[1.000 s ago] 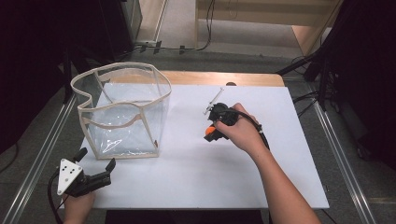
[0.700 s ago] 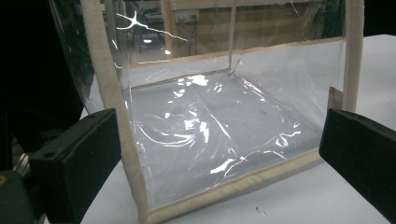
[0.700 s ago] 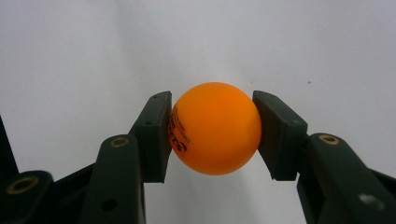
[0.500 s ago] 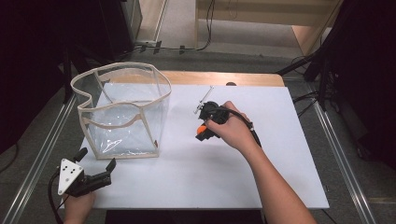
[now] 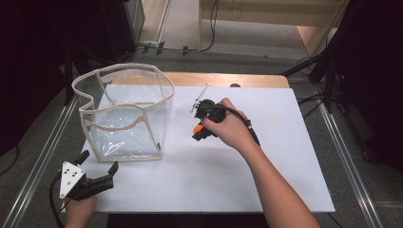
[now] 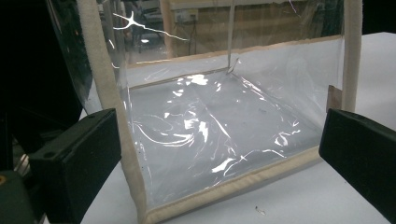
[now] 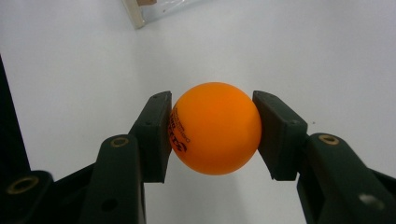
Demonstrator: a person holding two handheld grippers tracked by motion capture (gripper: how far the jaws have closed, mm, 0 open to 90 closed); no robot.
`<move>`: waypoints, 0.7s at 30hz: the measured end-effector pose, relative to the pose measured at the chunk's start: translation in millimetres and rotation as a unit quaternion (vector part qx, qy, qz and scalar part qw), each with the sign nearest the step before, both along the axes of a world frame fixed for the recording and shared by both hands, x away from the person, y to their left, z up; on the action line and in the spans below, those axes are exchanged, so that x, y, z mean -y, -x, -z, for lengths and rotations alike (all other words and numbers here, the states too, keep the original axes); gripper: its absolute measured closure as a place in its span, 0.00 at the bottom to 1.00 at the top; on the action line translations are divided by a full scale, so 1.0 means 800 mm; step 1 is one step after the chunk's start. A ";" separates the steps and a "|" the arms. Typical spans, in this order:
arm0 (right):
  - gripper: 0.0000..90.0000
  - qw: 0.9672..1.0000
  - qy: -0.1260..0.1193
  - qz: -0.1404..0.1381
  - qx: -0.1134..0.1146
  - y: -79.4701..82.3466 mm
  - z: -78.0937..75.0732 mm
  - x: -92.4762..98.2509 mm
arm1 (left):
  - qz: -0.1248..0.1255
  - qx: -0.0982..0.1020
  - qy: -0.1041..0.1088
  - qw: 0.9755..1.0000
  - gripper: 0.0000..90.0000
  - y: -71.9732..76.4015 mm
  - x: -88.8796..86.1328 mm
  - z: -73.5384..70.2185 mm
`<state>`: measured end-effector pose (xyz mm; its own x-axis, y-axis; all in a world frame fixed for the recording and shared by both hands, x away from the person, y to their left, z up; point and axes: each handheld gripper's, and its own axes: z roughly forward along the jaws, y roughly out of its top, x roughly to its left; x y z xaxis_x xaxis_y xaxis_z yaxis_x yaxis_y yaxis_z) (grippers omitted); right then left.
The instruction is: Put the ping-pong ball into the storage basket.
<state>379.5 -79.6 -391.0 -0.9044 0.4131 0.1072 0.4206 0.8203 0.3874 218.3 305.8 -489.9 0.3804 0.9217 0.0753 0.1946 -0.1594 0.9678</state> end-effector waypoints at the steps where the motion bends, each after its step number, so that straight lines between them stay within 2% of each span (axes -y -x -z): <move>1: 0.53 1.000 -0.001 -0.001 0.000 -0.001 -0.001 -0.001 | 0.000 0.000 0.000 1.000 0.00 0.000 0.000 0.000; 8: 0.53 1.000 -0.002 -0.011 0.001 -0.003 -0.009 -0.009 | 0.000 0.000 -0.002 1.000 0.00 0.000 0.000 0.000; 11: 0.53 1.000 -0.012 -0.014 -0.004 -0.005 -0.014 -0.014 | 0.000 0.000 -0.001 1.000 0.00 0.000 0.000 0.000; 21: 0.53 1.000 -0.011 -0.027 0.003 -0.007 -0.028 -0.025 | 0.001 0.000 -0.001 1.000 0.00 0.000 0.000 0.000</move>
<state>385.1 -59.6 -368.3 -0.9257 0.3620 0.1100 0.3741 0.8325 0.4086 218.4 305.6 -489.9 0.3826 0.9207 0.0770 0.1934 -0.1613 0.9678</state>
